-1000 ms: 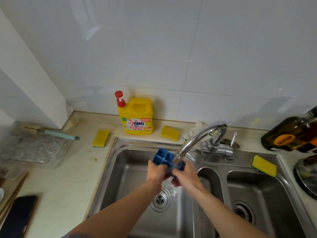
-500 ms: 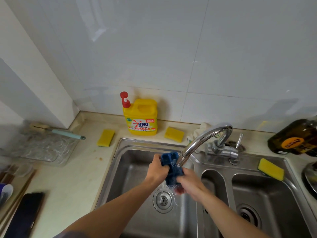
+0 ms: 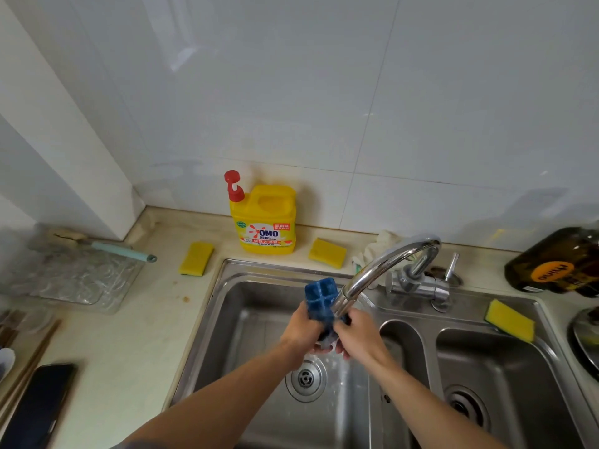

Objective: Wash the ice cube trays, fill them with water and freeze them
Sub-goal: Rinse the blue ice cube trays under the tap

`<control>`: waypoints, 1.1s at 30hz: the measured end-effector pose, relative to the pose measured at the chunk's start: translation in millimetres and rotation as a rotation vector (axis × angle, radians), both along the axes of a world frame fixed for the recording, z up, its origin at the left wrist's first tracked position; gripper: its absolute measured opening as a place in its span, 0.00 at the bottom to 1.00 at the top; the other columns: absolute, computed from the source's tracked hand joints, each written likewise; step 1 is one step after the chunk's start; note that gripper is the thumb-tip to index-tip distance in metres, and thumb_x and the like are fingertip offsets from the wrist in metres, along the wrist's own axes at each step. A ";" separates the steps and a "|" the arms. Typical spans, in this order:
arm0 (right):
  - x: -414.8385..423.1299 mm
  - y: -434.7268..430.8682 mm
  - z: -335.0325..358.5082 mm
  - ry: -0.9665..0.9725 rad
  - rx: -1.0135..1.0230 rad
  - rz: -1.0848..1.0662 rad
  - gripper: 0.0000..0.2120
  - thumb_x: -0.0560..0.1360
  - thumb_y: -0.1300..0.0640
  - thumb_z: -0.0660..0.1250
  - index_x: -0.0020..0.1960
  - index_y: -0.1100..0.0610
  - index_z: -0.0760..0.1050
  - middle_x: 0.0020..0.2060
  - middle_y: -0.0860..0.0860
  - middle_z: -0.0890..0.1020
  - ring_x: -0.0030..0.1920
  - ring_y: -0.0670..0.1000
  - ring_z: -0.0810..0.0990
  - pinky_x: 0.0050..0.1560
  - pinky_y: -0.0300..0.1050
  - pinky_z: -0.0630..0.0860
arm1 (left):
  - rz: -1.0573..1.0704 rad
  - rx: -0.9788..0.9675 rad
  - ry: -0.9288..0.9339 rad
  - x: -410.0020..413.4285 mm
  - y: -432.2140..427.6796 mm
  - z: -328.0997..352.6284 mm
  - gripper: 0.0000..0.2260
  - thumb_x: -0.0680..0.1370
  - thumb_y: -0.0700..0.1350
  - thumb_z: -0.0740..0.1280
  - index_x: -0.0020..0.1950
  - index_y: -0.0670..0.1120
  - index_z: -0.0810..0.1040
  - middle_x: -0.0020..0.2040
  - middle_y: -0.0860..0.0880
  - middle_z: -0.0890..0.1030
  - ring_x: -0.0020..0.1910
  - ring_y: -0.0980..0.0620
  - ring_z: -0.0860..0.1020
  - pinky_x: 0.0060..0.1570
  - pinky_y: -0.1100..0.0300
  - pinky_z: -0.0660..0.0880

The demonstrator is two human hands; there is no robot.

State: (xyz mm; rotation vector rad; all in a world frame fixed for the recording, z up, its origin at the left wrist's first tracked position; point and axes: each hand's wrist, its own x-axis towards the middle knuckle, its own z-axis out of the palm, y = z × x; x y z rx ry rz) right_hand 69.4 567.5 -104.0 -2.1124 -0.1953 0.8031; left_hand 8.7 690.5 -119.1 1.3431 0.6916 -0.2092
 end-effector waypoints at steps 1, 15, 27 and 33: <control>-0.4 0.4 2.3 0.016 0.007 -0.009 0.02 0.81 0.57 0.65 0.54 0.53 0.76 0.39 0.52 0.85 0.32 0.47 0.82 0.30 0.40 0.77 | 0.003 0.017 -0.016 2.0 0.7 1.3 0.11 0.77 0.36 0.62 0.58 0.47 0.75 0.47 0.41 0.84 0.40 0.45 0.80 0.40 0.49 0.78; 6.2 6.3 2.1 -0.035 0.155 -0.189 0.11 0.74 0.51 0.74 0.53 0.46 0.76 0.47 0.48 0.85 0.49 0.51 0.85 0.53 0.57 0.83 | -0.145 0.189 0.017 1.3 13.2 7.6 0.18 0.76 0.32 0.59 0.59 0.49 0.78 0.46 0.47 0.85 0.41 0.51 0.83 0.33 0.61 0.78; 8.9 -5.6 1.3 0.347 0.284 -0.239 0.10 0.79 0.66 0.65 0.60 0.60 0.76 0.45 0.64 0.84 0.37 0.59 0.84 0.40 0.55 0.84 | 0.272 0.036 0.144 6.4 33.0 -11.0 0.11 0.78 0.33 0.58 0.47 0.42 0.79 0.45 0.39 0.82 0.43 0.41 0.81 0.35 0.53 0.77; 8.2 -6.7 0.4 0.224 0.162 -0.222 0.07 0.81 0.65 0.63 0.58 0.60 0.75 0.35 0.62 0.84 0.32 0.57 0.83 0.37 0.51 0.83 | 0.302 -0.092 0.141 5.7 22.0 -17.3 0.07 0.80 0.38 0.62 0.52 0.44 0.79 0.47 0.42 0.83 0.45 0.45 0.82 0.37 0.56 0.80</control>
